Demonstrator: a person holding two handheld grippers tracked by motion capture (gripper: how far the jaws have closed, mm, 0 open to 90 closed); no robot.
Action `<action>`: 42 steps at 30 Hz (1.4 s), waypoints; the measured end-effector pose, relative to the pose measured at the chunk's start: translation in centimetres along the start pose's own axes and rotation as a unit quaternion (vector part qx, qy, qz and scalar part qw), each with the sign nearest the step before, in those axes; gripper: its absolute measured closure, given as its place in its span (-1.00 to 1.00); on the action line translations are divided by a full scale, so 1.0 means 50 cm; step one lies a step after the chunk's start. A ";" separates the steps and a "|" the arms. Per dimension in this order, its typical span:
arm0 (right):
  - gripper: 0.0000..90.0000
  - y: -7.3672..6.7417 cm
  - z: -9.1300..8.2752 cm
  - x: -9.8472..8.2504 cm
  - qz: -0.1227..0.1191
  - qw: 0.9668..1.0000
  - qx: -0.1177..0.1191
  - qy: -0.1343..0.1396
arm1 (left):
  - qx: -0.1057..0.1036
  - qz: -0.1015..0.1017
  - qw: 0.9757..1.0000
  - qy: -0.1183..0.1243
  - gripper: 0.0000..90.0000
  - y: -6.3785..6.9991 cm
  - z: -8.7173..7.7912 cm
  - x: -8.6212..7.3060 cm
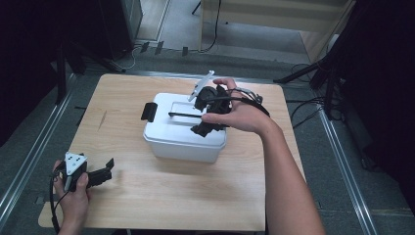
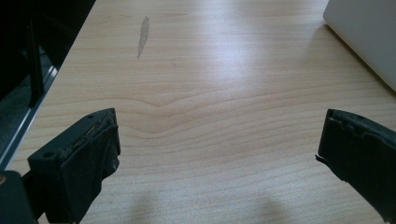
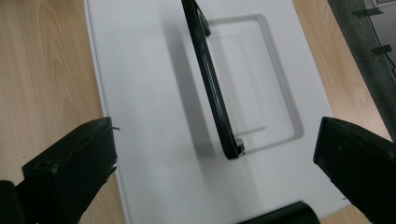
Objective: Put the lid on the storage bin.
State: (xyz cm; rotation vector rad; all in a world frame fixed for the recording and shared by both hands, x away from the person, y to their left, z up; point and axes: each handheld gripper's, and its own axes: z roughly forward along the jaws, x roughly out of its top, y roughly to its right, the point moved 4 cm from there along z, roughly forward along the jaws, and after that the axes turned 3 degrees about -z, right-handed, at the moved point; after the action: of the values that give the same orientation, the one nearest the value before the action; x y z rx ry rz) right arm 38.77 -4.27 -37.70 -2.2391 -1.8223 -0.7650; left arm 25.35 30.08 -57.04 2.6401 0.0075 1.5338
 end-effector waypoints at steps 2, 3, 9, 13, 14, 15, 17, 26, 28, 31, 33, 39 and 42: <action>-1.00 -0.002 -0.005 -0.017 0.005 1.000 -0.005 0.001 | 0.000 -0.001 1.000 0.000 -1.00 0.000 0.000 0.000; -1.00 -0.002 -0.005 -0.017 0.005 1.000 -0.005 0.001 | 0.000 -0.001 1.000 0.000 -1.00 0.000 0.000 0.000; -1.00 -0.001 -0.023 -0.055 0.014 0.999 -0.025 0.013 | 0.000 -0.002 1.000 0.000 -1.00 -0.001 0.001 0.000; -1.00 -0.001 -0.034 -0.082 0.031 0.999 -0.036 0.022 | 0.000 -0.002 1.000 0.000 -1.00 -0.001 0.001 0.000; -1.00 -0.002 -0.035 -0.096 0.038 0.998 -0.037 0.022 | -0.001 -0.002 1.000 0.001 -1.00 -0.001 0.001 0.000; -1.00 -0.002 -0.035 -0.096 0.038 0.998 -0.037 0.022 | -0.001 -0.002 1.000 0.001 -1.00 -0.001 0.001 0.000; -1.00 -0.004 -0.033 -0.120 0.047 0.997 -0.050 0.020 | -0.002 -0.002 1.000 0.000 -1.00 -0.001 0.000 0.000; -1.00 -0.006 -0.041 -0.184 0.080 0.995 -0.062 0.025 | 0.000 0.001 1.000 -0.001 -1.00 0.000 0.000 0.000; -1.00 -0.013 -0.046 -0.203 0.079 0.995 -0.061 0.029 | 0.001 0.003 1.000 -0.001 -1.00 0.000 0.000 -0.001; -1.00 -0.018 -0.048 -0.215 0.083 0.994 -0.059 0.027 | 0.001 0.004 1.000 -0.001 -1.00 0.000 -0.001 -0.001; -1.00 -0.022 -0.048 -0.228 0.081 0.995 -0.059 0.025 | 0.001 0.003 1.000 -0.001 -1.00 0.001 -0.001 -0.001; -1.00 -0.030 -0.043 -0.274 0.093 0.994 -0.060 0.018 | 0.001 0.004 1.000 -0.002 -1.00 0.001 -0.001 -0.001; -1.00 -0.035 -0.033 -0.307 0.101 0.993 -0.063 0.012 | 0.002 0.006 1.000 -0.002 -1.00 0.002 0.000 -0.001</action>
State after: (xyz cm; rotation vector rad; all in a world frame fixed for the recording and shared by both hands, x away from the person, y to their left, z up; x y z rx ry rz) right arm 34.62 -17.88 -43.94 -2.4344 -1.5455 -0.8847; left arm 25.31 29.99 -57.06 2.6500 -0.0046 1.5342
